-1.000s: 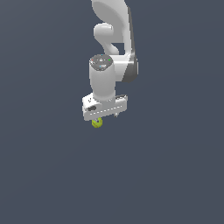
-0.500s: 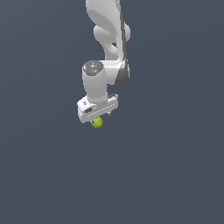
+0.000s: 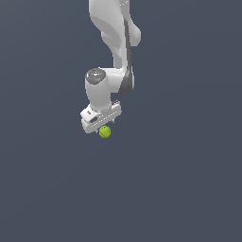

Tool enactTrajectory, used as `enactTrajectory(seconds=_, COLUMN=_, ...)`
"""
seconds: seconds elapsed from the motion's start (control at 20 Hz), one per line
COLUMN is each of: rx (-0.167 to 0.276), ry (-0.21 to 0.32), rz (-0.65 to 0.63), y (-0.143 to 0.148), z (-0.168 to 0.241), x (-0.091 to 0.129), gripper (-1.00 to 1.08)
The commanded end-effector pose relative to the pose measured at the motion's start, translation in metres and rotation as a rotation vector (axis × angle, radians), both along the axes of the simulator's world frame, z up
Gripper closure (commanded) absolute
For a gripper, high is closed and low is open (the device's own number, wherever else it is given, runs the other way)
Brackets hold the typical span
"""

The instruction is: Pick up the object and move it to a goal position.

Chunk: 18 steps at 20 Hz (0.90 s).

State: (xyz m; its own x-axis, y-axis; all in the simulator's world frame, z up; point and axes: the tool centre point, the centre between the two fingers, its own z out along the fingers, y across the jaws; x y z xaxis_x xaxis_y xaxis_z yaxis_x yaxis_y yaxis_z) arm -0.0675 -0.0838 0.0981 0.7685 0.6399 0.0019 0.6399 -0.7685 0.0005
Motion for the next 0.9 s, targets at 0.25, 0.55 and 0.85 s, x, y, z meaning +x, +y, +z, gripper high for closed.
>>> enactTrajectory(seconds=0.25, rx=-0.001, ry=0.002, rz=0.052, y=-0.006, z=-0.006, x=-0.007, gripper=-0.92)
enactTrajectory(seconds=0.55, rx=-0.001, ry=0.002, rz=0.051, y=-0.006, z=-0.009, x=-0.007, gripper=-0.92)
enactTrajectory(seconds=0.85, rx=-0.001, ry=0.002, rz=0.053, y=-0.006, z=-0.033, x=-0.008, gripper=-0.92)
